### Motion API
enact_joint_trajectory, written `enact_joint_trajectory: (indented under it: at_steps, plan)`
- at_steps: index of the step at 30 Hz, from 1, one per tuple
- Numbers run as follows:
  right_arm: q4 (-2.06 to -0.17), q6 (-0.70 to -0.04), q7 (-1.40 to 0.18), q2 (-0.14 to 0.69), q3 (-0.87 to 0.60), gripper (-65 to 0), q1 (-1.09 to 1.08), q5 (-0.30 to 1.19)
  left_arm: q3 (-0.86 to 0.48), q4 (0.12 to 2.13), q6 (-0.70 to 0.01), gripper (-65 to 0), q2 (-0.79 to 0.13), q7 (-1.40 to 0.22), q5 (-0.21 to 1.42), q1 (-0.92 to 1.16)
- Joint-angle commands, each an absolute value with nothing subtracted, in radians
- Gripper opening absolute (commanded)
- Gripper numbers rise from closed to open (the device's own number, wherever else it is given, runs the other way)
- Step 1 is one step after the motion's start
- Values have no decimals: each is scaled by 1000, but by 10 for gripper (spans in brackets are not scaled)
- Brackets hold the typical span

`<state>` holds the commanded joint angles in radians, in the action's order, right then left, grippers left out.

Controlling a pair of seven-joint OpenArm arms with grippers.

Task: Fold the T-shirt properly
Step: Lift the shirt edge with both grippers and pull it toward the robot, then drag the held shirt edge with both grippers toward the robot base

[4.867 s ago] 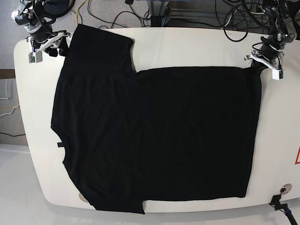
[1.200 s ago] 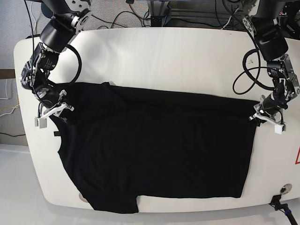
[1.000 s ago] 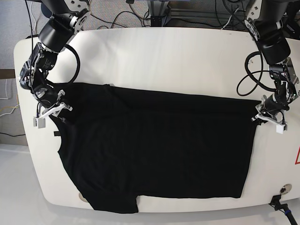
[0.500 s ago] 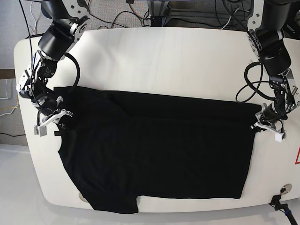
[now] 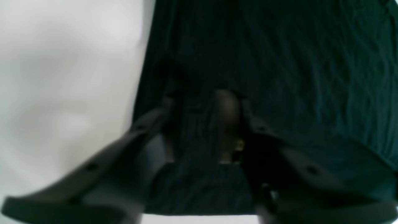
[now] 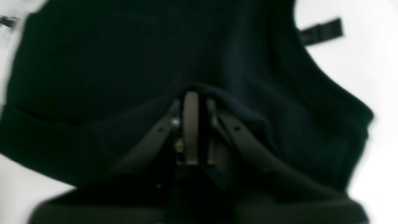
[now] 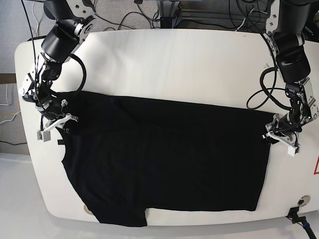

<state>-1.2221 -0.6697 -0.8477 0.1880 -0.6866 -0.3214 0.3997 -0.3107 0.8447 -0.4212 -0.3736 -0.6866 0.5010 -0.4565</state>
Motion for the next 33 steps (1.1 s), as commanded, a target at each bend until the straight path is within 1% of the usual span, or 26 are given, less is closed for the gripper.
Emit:
enact_joint_trajectory:
  at_steps: [2, 3, 4, 5, 7, 9, 11, 14, 16, 19, 20, 24, 27, 30, 33]
  plan:
    - [-1222, -670, -829, 182, -687, -326, -332, 323, -283, 845, -421, -277, -394, -687, 476, -461]
    - [-1222, -671, -826, 182, -687, -269, -334, 295, -274, 845, -421, -271, -395, -687, 463, -470]
    - [-1228, -673, -825, 182, -685, -216, -334, 272, -255, 848, -421, -265, -397, -685, 443, -476]
    - [-1231, -676, -825, 183, -685, -191, -334, 259, -236, 854, -423, -264, -403, -685, 415, -478]
    - [-1270, -676, -823, 185, -684, -191, -329, 225, -209, 878, -447, -264, -433, -668, 377, -479]
    - [-1334, -677, -825, 186, -642, -190, -309, 189, -186, 926, -490, -265, -444, -610, 354, -473]
    - [-1420, -674, -826, 209, -587, -190, -275, 173, -186, 963, -510, -265, -473, -584, 325, -473]
    - [-1538, -671, -828, 232, -516, -190, -217, 160, -188, 1030, -513, -267, -503, -549, 315, -461]
    - [-1623, -671, -828, 245, -513, -190, -179, 128, -185, 1099, -513, -267, -536, -529, 315, -406]
    - [-1701, -674, -825, 245, -516, -190, -117, 68, -185, 1214, -513, -268, -545, -483, 314, -318]
    - [-1715, -676, -823, 245, -518, -190, -99, 59, -185, 1251, -513, -268, -562, -478, 314, -274]
    - [-1710, -676, -812, 245, -527, -190, -36, 62, -188, 1392, -512, -268, -570, -469, 314, -119]
    - [-1653, -676, -760, 229, -570, -190, -22, 58, -189, 1471, -509, -268, -570, -456, 314, -28]
    - [-1572, -677, -736, 231, -604, -191, -25, 62, -189, 1506, -509, -268, -570, -456, 314, 25]
    - [-1503, -677, -665, 237, -610, -191, -24, 62, -191, 1506, -509, -268, -570, -456, 314, 35]
